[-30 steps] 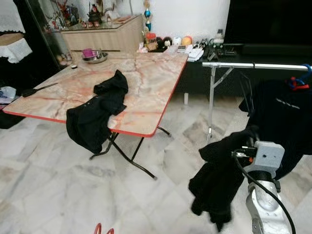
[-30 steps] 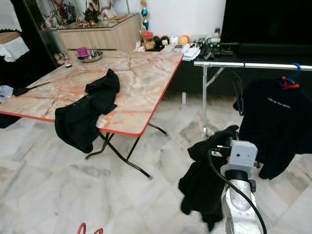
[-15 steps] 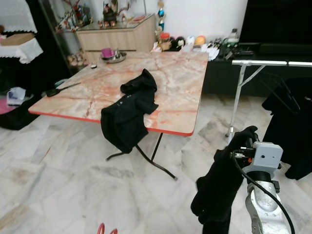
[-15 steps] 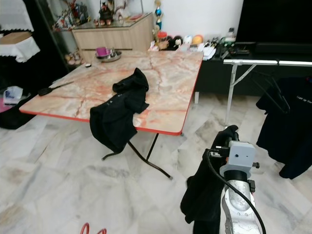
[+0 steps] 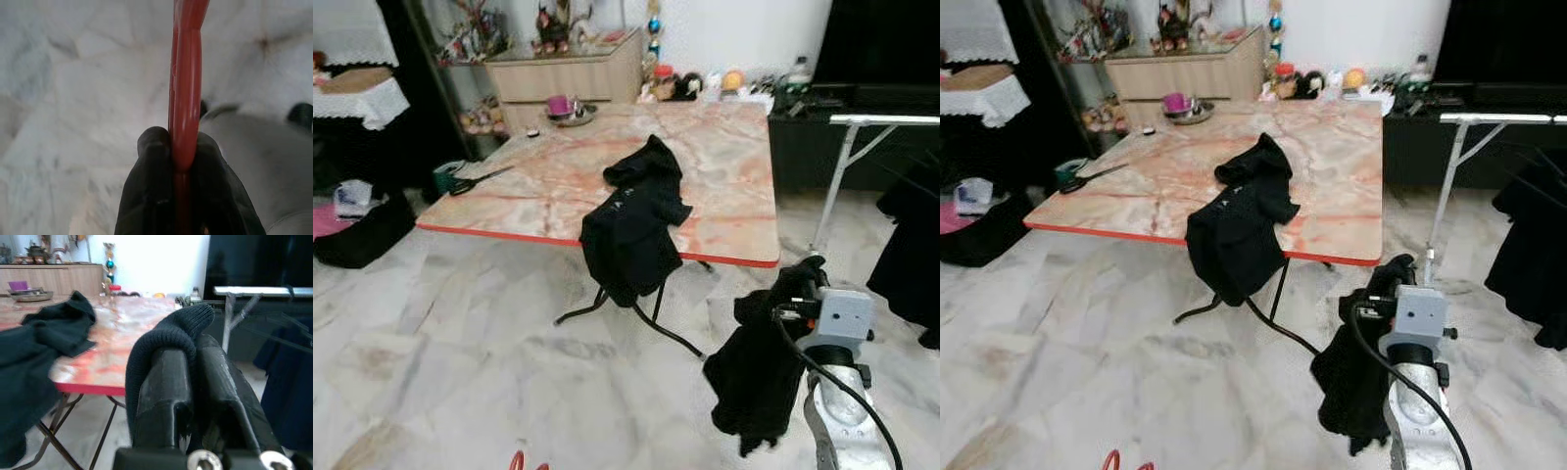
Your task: Hang hanger
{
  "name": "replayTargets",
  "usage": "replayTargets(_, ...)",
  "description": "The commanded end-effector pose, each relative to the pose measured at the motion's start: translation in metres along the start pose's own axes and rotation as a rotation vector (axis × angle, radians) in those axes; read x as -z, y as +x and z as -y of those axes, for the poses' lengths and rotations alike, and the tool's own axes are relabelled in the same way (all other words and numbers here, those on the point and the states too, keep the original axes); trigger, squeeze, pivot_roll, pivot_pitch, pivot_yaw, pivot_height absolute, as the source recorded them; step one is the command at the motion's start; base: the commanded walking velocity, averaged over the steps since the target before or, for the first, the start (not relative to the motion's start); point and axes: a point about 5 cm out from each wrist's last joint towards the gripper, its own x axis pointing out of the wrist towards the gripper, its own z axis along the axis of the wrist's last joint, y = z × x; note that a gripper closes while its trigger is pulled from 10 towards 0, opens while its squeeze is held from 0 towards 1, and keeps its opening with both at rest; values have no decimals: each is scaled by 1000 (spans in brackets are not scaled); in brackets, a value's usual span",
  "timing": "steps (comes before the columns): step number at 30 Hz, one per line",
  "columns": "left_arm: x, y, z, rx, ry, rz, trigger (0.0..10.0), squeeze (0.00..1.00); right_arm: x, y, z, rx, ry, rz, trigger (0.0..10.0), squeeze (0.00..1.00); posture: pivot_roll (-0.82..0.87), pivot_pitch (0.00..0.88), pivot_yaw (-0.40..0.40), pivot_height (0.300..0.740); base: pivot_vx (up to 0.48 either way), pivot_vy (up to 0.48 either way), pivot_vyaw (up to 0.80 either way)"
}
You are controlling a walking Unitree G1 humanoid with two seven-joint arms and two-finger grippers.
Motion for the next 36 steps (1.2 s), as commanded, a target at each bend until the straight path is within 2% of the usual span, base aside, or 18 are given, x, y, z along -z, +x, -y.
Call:
replayTargets(1,10,-2,-7,-20,11,-30,10000,0,-14,4,-11,-30,17,64,10000,0,18,4,62,740,0,0,0)
replayTargets(13,8,-1,-5,-4,-14,-11,10000,0,-15,5,-13,-38,10,70,10000,0,28,13,60,740,0,0,0)
replayTargets(25,9,-1,-2,11,-3,-22,10000,0,-23,11,-12,-66,-15,100,10000,0,25,24,64,740,418,0,0)
replayTargets(29,9,-1,-1,15,-4,-21,10000,0,-40,25,-13,-117,-34,154,10000,0,24,27,65,740,480,0,0)
replayTargets(30,8,-1,-1,15,-4,-21,10000,0,-53,34,-11,-118,-26,194,10000,0,22,27,65,740,480,0,0)
replayTargets(32,8,-1,-1,16,-3,-21,10000,0,-63,40,-11,-126,-22,223,10000,0,19,29,68,740,480,0,0)
replayTargets(36,7,-1,-1,20,7,-24,10000,0,-106,58,-25,-235,-25,367,10000,0,14,31,72,740,480,0,0)
